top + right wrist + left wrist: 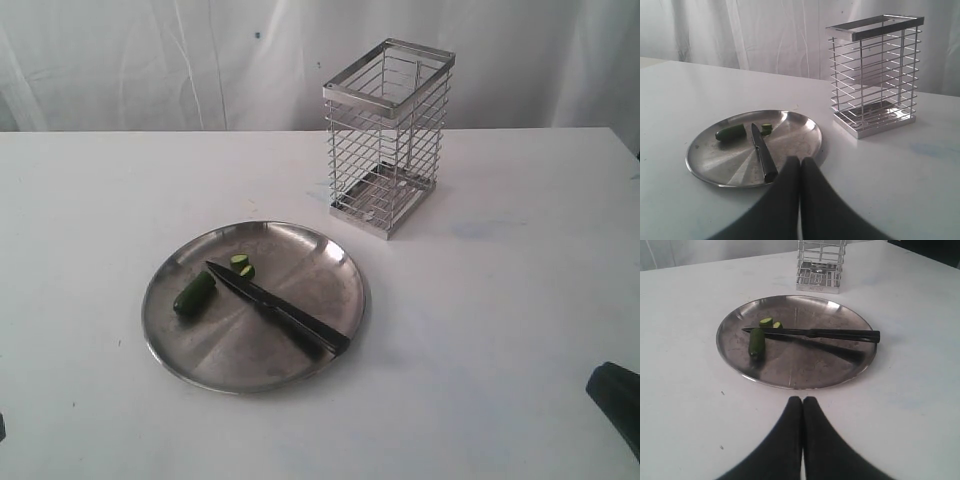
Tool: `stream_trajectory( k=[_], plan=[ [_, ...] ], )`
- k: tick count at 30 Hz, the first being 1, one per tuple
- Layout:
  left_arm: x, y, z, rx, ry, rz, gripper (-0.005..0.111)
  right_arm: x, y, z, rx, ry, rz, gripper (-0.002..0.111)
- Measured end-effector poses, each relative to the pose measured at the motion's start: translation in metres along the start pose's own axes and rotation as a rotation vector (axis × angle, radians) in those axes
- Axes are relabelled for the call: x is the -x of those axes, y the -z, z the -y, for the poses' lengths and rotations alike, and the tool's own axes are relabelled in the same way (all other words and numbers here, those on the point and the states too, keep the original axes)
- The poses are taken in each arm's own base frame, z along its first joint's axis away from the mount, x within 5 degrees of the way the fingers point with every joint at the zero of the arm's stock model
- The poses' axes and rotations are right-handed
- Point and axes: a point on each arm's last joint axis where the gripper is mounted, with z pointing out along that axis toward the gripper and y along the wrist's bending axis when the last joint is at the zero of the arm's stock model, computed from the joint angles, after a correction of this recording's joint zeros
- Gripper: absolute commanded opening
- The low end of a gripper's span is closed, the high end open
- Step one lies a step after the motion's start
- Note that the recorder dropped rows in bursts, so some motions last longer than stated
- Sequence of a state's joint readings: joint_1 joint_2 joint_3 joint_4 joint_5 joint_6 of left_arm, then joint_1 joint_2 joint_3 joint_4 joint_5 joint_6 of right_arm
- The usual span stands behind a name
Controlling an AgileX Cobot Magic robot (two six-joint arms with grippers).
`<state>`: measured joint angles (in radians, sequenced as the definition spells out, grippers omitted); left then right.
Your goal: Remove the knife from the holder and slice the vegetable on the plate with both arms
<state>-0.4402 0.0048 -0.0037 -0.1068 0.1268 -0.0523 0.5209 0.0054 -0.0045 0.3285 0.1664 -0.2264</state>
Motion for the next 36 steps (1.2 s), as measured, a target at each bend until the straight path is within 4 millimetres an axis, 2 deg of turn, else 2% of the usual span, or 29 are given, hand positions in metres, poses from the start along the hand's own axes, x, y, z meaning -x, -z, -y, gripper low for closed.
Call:
stream_trajectory(
  k=[36],
  plan=[
    [-0.0002, 0.0, 0.0015, -0.017, 0.02, -0.002, 0.0, 0.0, 0.0, 0.0, 0.0, 0.0, 0.0, 0.0]
  ],
)
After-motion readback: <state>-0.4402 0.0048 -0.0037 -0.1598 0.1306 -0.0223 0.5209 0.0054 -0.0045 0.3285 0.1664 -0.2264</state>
